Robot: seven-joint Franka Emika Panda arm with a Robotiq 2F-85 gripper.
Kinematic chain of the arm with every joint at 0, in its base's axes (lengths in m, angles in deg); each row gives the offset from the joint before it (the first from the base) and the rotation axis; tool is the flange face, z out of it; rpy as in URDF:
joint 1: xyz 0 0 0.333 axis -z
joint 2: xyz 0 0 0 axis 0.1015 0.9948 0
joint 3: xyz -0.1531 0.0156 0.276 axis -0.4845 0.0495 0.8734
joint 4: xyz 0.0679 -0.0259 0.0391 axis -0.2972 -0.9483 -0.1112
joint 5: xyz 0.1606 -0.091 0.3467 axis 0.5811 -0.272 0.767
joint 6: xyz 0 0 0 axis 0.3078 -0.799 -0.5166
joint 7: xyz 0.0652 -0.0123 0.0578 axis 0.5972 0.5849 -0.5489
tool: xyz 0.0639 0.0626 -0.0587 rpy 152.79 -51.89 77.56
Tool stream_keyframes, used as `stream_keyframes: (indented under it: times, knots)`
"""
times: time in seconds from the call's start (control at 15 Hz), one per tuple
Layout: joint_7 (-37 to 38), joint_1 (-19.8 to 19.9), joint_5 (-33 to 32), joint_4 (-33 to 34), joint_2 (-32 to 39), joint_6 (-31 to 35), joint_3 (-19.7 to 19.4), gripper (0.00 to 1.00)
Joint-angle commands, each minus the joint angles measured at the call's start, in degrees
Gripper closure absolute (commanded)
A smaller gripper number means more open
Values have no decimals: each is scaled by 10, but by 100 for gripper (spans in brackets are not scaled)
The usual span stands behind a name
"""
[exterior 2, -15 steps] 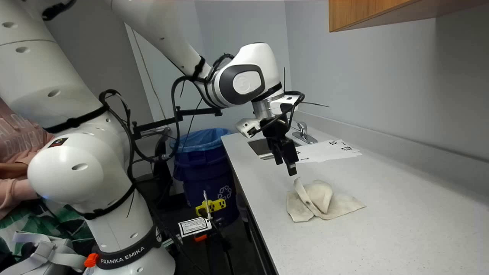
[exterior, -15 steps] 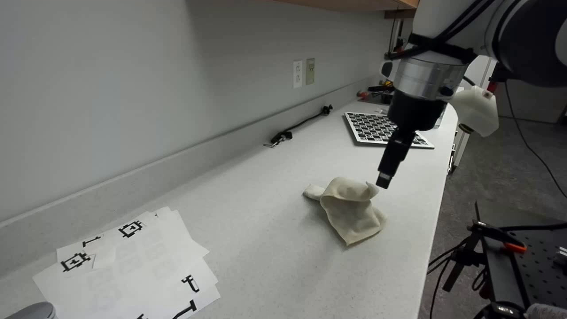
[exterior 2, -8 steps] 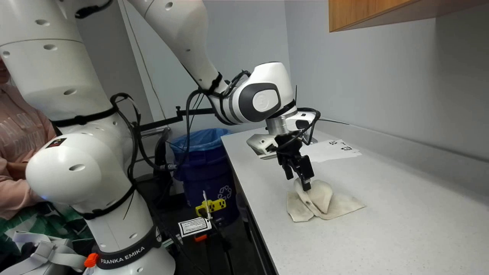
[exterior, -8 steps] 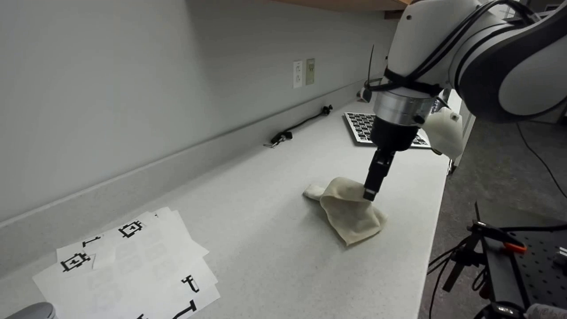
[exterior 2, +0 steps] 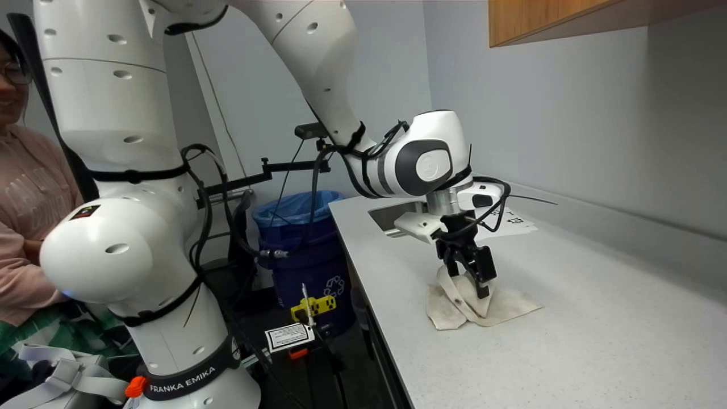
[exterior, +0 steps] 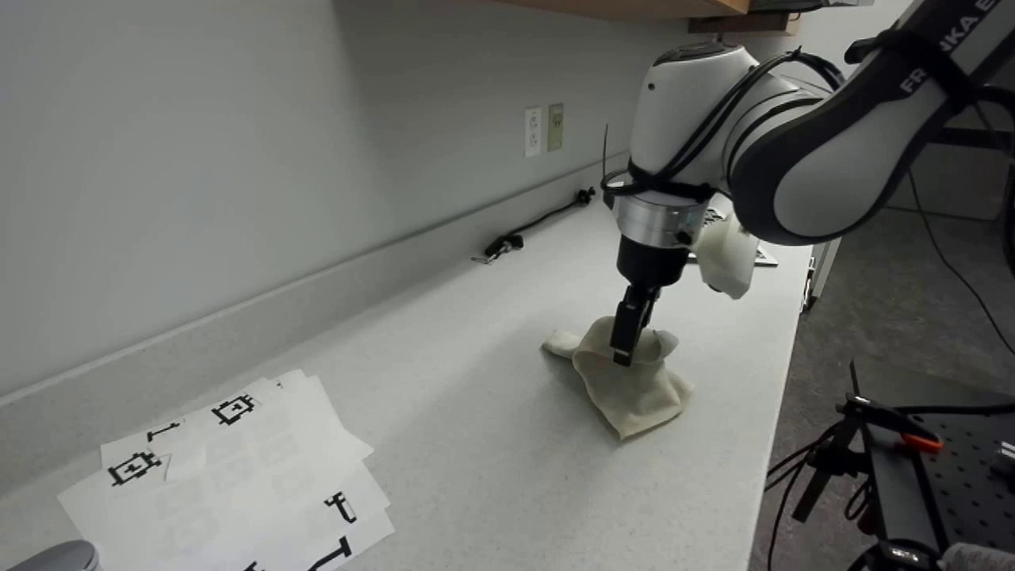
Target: Use the towel to wipe the counter.
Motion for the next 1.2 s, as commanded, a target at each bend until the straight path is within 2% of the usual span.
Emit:
stream_keyframes:
  times: [0.0, 0.27, 0.4, 1.13]
  knots:
    - [-19, -23, 20, 41, 40, -1, -10, 0]
    - [-16, -37, 27, 57, 55, -13, -13, 0]
    - [-9, -40, 24, 41, 43, -2, -17, 0]
    - [-9, -42, 24, 45, 48, -1, -18, 0]
